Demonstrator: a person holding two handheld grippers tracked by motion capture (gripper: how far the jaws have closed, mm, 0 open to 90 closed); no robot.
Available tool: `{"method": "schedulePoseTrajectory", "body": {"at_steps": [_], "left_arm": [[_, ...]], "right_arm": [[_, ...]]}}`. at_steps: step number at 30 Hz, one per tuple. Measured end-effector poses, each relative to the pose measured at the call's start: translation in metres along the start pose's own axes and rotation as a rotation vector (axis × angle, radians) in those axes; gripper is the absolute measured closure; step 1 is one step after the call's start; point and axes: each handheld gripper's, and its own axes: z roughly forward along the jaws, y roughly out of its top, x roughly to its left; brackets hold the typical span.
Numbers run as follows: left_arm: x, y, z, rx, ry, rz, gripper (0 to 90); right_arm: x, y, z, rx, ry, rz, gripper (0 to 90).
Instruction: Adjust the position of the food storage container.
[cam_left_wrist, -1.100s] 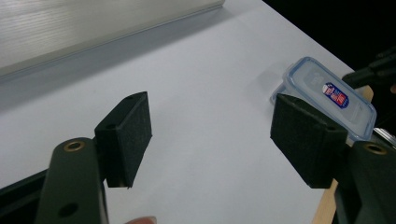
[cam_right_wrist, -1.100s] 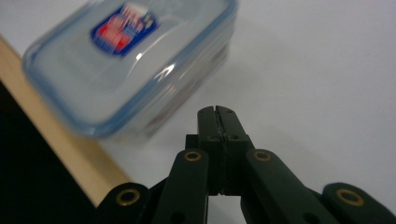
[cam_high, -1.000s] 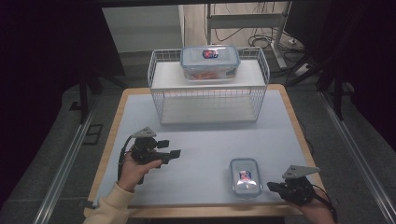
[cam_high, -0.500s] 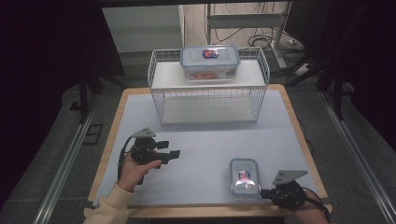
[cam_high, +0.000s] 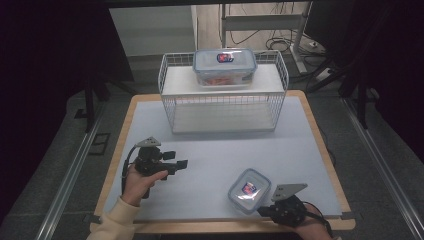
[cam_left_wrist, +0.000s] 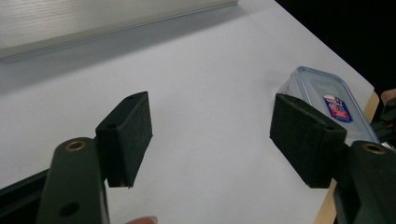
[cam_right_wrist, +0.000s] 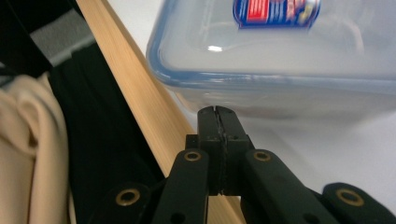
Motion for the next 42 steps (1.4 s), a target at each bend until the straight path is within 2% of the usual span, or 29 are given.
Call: {"method": "schedulePoseTrajectory", "body": {"at_steps": [2, 5, 6, 12, 19, 23, 27, 30, 31, 32, 33, 34, 35, 36, 37, 38, 39, 40, 42], "left_arm": [[0.002, 0.0, -0.001, -0.001, 0.003, -0.006, 29.3], [0.002, 0.0, -0.001, -0.003, 0.003, -0.006, 29.3], [0.002, 0.0, -0.002, -0.004, 0.006, -0.006, 29.3], [0.003, 0.0, -0.002, -0.003, 0.009, -0.007, 29.3], [0.004, -0.001, -0.001, 0.0, 0.013, -0.006, 29.3], [0.004, -0.001, 0.0, 0.003, 0.013, -0.005, 29.2], [0.003, -0.002, 0.0, 0.003, 0.015, -0.002, 29.1], [0.001, -0.002, 0.0, 0.008, 0.017, -0.004, 29.0], [0.001, -0.002, 0.0, 0.008, 0.017, -0.004, 29.0], [0.0, -0.002, 0.001, 0.012, 0.016, -0.005, 29.0], [0.0, -0.002, 0.001, 0.012, 0.016, -0.005, 28.9], [0.0, -0.002, 0.002, 0.012, 0.014, -0.006, 28.9], [-0.001, -0.003, 0.003, 0.013, 0.009, -0.012, 28.9], [-0.002, -0.003, 0.004, 0.016, 0.005, -0.015, 28.6], [-0.003, -0.003, 0.005, 0.019, 0.004, -0.014, 28.6], [-0.005, -0.005, 0.007, 0.028, -0.006, -0.015, 28.5], [-0.005, -0.005, 0.007, 0.028, -0.006, -0.015, 28.5], [-0.007, -0.007, 0.01, 0.039, -0.011, -0.019, 28.5], [-0.008, -0.01, 0.013, 0.05, -0.02, -0.027, 28.5]], "right_arm": [[0.005, 0.01, 0.009, -0.028, 0.003, 0.013, 89.6], [0.008, 0.014, 0.017, -0.028, -0.003, 0.016, 89.6], [0.012, 0.017, 0.026, -0.028, -0.014, 0.009, 89.6], [0.027, 0.029, 0.043, -0.055, -0.046, 0.007, 89.6], [0.033, 0.037, 0.062, -0.088, -0.077, 0.042, 89.6], [0.036, 0.042, 0.068, -0.087, -0.074, 0.03, 89.6], [0.039, 0.041, 0.059, -0.101, -0.068, 0.024, 89.6], [0.036, 0.043, 0.028, -0.174, -0.086, 0.022, 89.6], [0.036, 0.043, 0.028, -0.174, -0.086, 0.022, 89.6], [0.029, 0.045, 0.009, -0.222, -0.117, 0.036, 89.6], [0.029, 0.045, 0.009, -0.222, -0.117, 0.036, 89.6], [0.024, 0.046, 0.0, -0.244, -0.134, 0.045, 89.6], [0.017, 0.046, -0.007, -0.265, -0.148, 0.054, 89.6], [0.003, 0.043, -0.019, -0.28, -0.172, 0.079, 89.6], [0.003, 0.043, -0.019, -0.28, -0.172, 0.079, 89.6], [-0.009, 0.04, -0.027, -0.264, -0.162, 0.101, 89.5], [-0.009, 0.04, -0.027, -0.264, -0.162, 0.101, 89.5], [-0.018, 0.035, -0.031, -0.257, -0.172, 0.116, 89.6], [-0.026, 0.03, -0.033, -0.252, -0.174, 0.141, 89.6]]}}
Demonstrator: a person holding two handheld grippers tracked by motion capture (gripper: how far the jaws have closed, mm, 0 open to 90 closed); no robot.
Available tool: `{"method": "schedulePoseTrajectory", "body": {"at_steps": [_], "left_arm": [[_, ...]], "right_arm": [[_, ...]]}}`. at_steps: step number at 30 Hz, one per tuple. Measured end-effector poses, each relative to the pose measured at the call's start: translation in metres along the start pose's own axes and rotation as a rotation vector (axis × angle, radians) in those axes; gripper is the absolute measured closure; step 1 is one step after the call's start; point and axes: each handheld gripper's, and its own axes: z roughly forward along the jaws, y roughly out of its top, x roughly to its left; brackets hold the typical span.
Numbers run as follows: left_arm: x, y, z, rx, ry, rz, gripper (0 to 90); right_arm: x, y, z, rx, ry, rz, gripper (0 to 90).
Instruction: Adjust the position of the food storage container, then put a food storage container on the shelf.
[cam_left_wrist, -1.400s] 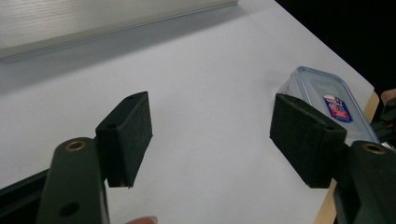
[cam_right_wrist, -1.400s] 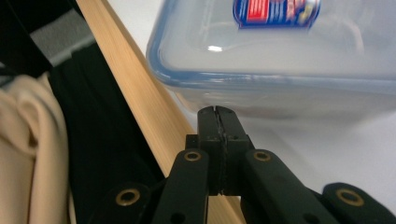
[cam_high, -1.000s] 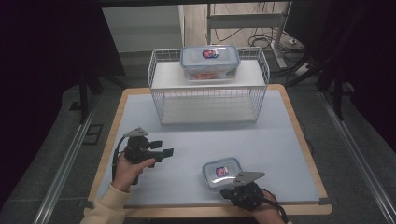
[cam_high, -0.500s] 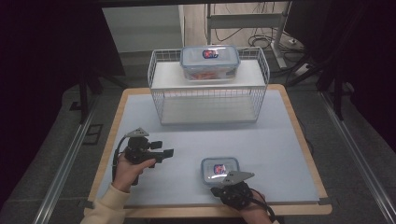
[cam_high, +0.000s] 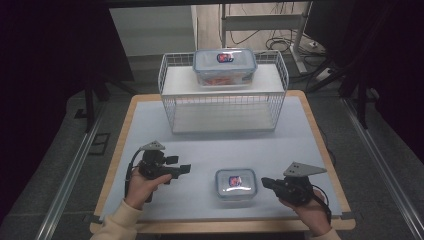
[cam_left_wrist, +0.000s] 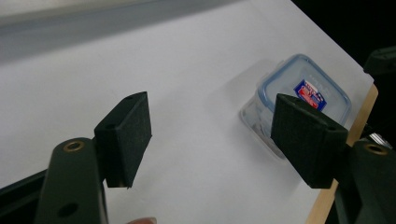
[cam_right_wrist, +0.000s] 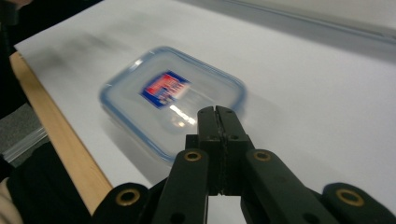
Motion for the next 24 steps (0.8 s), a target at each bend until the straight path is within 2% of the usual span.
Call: {"method": "schedulePoseTrajectory", "body": {"at_steps": [3, 4, 9, 10, 11, 12, 13, 14, 15, 16, 17, 18, 19, 20, 24], "left_arm": [[-0.001, -0.003, 0.003, 0.014, -0.01, -0.007, 28.5], [-0.003, -0.005, 0.007, 0.024, -0.012, -0.009, 28.4], [-0.006, -0.007, 0.011, 0.036, -0.02, -0.012, 27.8], [-0.007, -0.007, 0.013, 0.038, -0.022, -0.009, 27.4], [-0.007, -0.007, 0.013, 0.038, -0.022, -0.009, 26.6], [-0.009, -0.008, 0.015, 0.042, -0.023, -0.016, 25.8], [-0.009, -0.008, 0.015, 0.042, -0.023, -0.016, 25.1], [-0.011, -0.009, 0.018, 0.046, -0.04, -0.029, 24.6], [-0.011, -0.009, 0.018, 0.046, -0.04, -0.029, 24.0], [-0.013, -0.009, 0.02, 0.051, -0.048, -0.036, 24.0], [-0.015, -0.011, 0.025, 0.059, -0.061, -0.042, 23.1], [-0.015, -0.011, 0.025, 0.059, -0.061, -0.042, 22.6], [-0.018, -0.012, 0.03, 0.069, -0.073, -0.052, 22.1], [-0.019, -0.012, 0.033, 0.074, -0.076, -0.057, 21.5], [-0.022, -0.015, 0.043, 0.097, -0.101, -0.077, 19.3]], "right_arm": [[-0.007, -0.004, 0.0, 0.014, -0.003, 0.019, 89.5], [-0.013, -0.007, 0.001, 0.024, -0.001, 0.045, 88.7], [-0.019, -0.009, 0.004, 0.025, 0.017, 0.073, 86.5], [-0.021, -0.009, 0.004, 0.019, 0.032, 0.084, 80.9], [-0.021, -0.009, 0.004, 0.019, 0.032, 0.084, 80.9], [-0.023, -0.008, 0.004, 0.01, 0.046, 0.099, 70.3], [-0.023, -0.008, 0.004, 0.01, 0.046, 0.099, 70.3], [-0.024, -0.007, 0.006, 0.004, 0.066, 0.123, 56.5], [-0.024, -0.007, 0.006, 0.004, 0.066, 0.123, 56.5], [-0.025, -0.007, 0.007, 0.003, 0.078, 0.146, 50.7], [-0.028, -0.006, 0.01, 0.009, 0.113, 0.18, 45.5], [-0.028, -0.006, 0.01, 0.009, 0.113, 0.18, 45.5], [-0.03, -0.006, 0.013, 0.021, 0.139, 0.205, 39.5], [-0.031, -0.006, 0.015, 0.028, 0.147, 0.215, 37.6], [-0.033, -0.004, 0.023, 0.046, 0.166, 0.243, 32.1]]}}
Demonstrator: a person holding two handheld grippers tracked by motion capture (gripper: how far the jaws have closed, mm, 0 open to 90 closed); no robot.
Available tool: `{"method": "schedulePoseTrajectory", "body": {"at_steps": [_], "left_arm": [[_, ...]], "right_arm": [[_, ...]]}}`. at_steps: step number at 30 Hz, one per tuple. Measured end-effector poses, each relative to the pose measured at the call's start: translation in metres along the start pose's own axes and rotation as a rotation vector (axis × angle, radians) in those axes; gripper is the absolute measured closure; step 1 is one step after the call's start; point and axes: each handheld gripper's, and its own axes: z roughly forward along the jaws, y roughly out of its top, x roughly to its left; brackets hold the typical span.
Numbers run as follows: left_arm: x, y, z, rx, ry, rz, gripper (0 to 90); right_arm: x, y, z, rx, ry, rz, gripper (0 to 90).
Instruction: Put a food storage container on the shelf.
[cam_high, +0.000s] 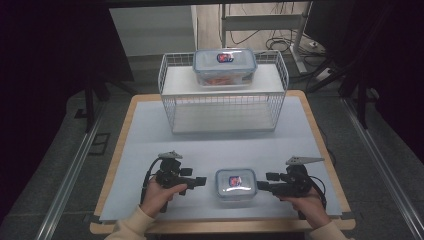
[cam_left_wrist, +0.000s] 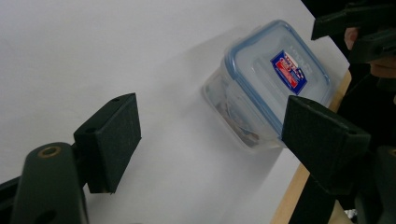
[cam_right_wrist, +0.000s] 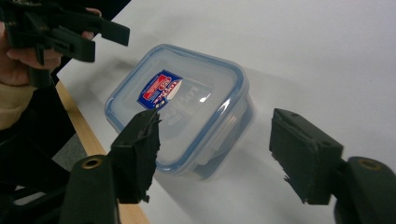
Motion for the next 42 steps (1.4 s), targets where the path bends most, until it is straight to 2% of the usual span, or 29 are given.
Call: {"method": "schedulePoseTrajectory", "body": {"at_steps": [7, 9, 15, 18, 22, 24, 33, 34, 41, 42], "left_arm": [[-0.001, -0.003, 0.011, 0.022, -0.034, -0.033, 19.0], [-0.002, -0.004, 0.016, 0.034, -0.053, -0.044, 19.1], [-0.006, -0.003, 0.028, 0.048, -0.077, -0.053, 19.0], [-0.008, -0.003, 0.04, 0.074, -0.097, -0.061, 19.1], [-0.013, -0.003, 0.047, 0.091, -0.11, -0.06, 19.3], [-0.014, -0.003, 0.051, 0.101, -0.137, -0.069, 19.8], [-0.016, -0.003, 0.057, 0.112, -0.187, -0.105, 23.2], [-0.016, -0.003, 0.058, 0.112, -0.2, -0.108, 25.6], [-0.016, -0.003, 0.054, 0.105, -0.193, -0.114, 32.7], [-0.018, -0.004, 0.052, 0.09, -0.186, -0.112, 34.6]], "right_arm": [[-0.002, 0.002, 0.009, 0.033, 0.019, 0.016, 28.0], [-0.003, 0.002, 0.013, 0.041, 0.028, 0.033, 27.3], [-0.006, 0.003, 0.022, 0.061, 0.05, 0.07, 26.6], [-0.006, 0.002, 0.026, 0.076, 0.05, 0.078, 26.4], [-0.007, 0.001, 0.028, 0.079, 0.059, 0.091, 26.4], [-0.007, 0.001, 0.029, 0.081, 0.063, 0.098, 26.5], [-0.007, -0.001, 0.035, 0.108, 0.089, 0.126, 27.4], [-0.007, -0.001, 0.037, 0.118, 0.095, 0.133, 28.7], [-0.008, -0.002, 0.039, 0.128, 0.118, 0.165, 34.0], [-0.008, -0.003, 0.038, 0.129, 0.119, 0.183, 34.7]]}}
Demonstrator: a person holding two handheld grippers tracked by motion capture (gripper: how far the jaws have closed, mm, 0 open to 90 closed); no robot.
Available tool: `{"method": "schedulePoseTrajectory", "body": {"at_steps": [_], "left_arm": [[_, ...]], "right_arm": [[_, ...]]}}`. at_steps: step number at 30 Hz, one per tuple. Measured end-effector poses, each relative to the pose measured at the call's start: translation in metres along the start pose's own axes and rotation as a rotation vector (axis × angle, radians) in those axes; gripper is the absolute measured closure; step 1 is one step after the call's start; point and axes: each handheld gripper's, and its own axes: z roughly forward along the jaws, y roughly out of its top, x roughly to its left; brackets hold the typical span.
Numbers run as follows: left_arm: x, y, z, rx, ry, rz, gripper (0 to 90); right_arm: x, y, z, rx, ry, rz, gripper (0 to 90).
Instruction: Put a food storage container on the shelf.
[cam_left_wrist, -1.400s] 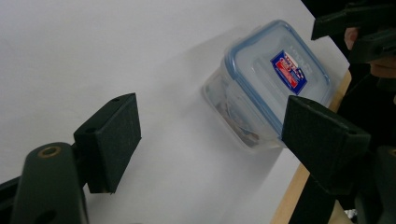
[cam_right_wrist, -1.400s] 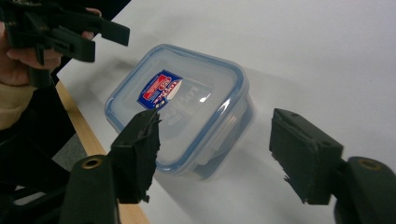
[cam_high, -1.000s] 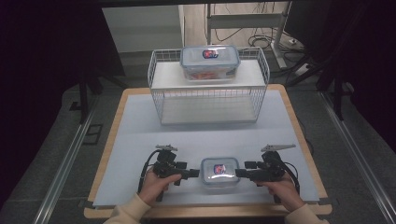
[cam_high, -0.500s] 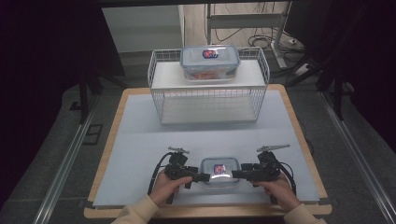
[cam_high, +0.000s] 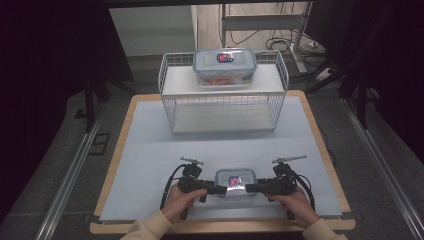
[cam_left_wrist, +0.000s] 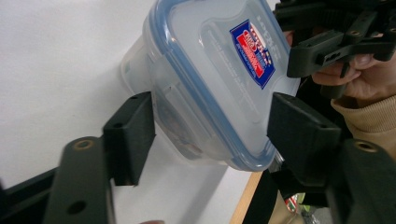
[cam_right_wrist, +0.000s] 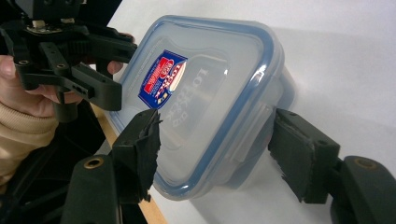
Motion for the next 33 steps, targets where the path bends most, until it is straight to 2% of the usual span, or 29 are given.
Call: {"method": "schedulePoseTrajectory", "body": {"at_steps": [4, 12, 23, 33], "left_arm": [[-0.002, -0.002, -0.004, -0.012, -0.002, 0.012, 40.8], [-0.002, -0.006, -0.009, -0.041, -0.018, 0.001, 48.9], [-0.005, -0.008, -0.011, -0.065, -0.023, -0.01, 52.8], [-0.008, -0.01, -0.013, -0.086, -0.001, 0.001, 53.0]], "right_arm": [[0.0, -0.002, -0.004, -0.015, 0.006, 0.019, 40.4], [0.004, -0.007, -0.009, -0.048, 0.002, -0.005, 45.8], [0.009, -0.013, -0.012, -0.078, -0.011, 0.003, 48.9], [0.011, -0.015, -0.014, -0.097, 0.0, 0.046, 51.9]]}}
